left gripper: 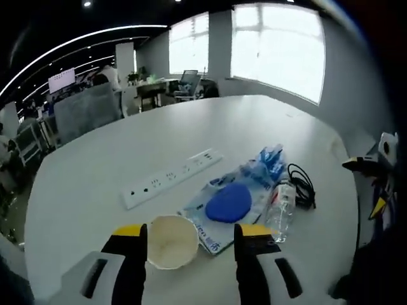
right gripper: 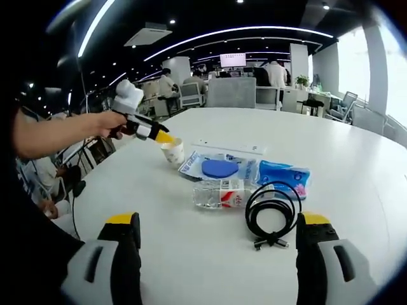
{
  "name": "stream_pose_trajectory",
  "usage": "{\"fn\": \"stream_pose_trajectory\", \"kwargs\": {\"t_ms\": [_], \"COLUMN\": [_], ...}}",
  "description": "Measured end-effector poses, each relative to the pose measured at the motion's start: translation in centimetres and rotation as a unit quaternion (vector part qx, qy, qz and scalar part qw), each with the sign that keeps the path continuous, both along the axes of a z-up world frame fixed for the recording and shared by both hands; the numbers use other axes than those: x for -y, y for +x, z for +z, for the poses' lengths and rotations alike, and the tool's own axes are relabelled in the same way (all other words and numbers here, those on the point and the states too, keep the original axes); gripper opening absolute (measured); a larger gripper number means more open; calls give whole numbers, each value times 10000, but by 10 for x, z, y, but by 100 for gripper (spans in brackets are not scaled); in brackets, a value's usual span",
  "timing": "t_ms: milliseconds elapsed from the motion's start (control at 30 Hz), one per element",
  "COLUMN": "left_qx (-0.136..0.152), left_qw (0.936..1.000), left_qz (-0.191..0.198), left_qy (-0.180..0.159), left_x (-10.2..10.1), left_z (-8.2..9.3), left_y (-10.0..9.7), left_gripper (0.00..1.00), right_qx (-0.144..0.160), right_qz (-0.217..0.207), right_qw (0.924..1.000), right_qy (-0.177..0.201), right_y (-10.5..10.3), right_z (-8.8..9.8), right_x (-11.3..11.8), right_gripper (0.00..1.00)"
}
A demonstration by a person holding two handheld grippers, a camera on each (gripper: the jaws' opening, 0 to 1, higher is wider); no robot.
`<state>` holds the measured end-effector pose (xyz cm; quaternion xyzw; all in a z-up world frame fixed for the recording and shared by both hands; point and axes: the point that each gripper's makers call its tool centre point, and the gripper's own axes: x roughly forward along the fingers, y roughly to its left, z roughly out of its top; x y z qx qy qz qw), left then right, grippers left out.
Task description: Arrange the tabletop items into an orderly group along one side of the table until the central work area is clear of visible clutter.
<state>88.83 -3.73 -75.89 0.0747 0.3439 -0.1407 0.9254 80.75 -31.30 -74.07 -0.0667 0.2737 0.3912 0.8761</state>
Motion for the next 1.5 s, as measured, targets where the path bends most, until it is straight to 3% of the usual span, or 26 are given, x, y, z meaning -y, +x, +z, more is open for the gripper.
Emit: {"fn": "stream_pose_trajectory", "kwargs": {"t_ms": [133,300,633,1167,1500], "left_qx": [-177,-455,-831,-1213,-1226], "left_qw": [9993,9956,9844,9662,9578], "left_qz": [-312,-817,-1549,-2258,-2527], "left_qy": [-89,107,79,276,609], "left_x": [23,51,105,166,191], "left_z": [-2,-9,-25,-55,-79], "left_y": [-2,-7,-7,3,4], "left_gripper": [56,59,61,62,57], "right_qx": [-4,-20,-84,-259,-322], "right_qz": [3,5,1,-62,-159], "right_qw": [10000,10000,10000,9996,9993], "right_qy": [-9,-15,-38,-111,-97], "right_y": [0,0,1,-1,-3], "right_z": [0,-1,-6,-19,-23], "right_x": [0,-1,-1,5,9], "right_gripper": [99,99,98,97,95]}}
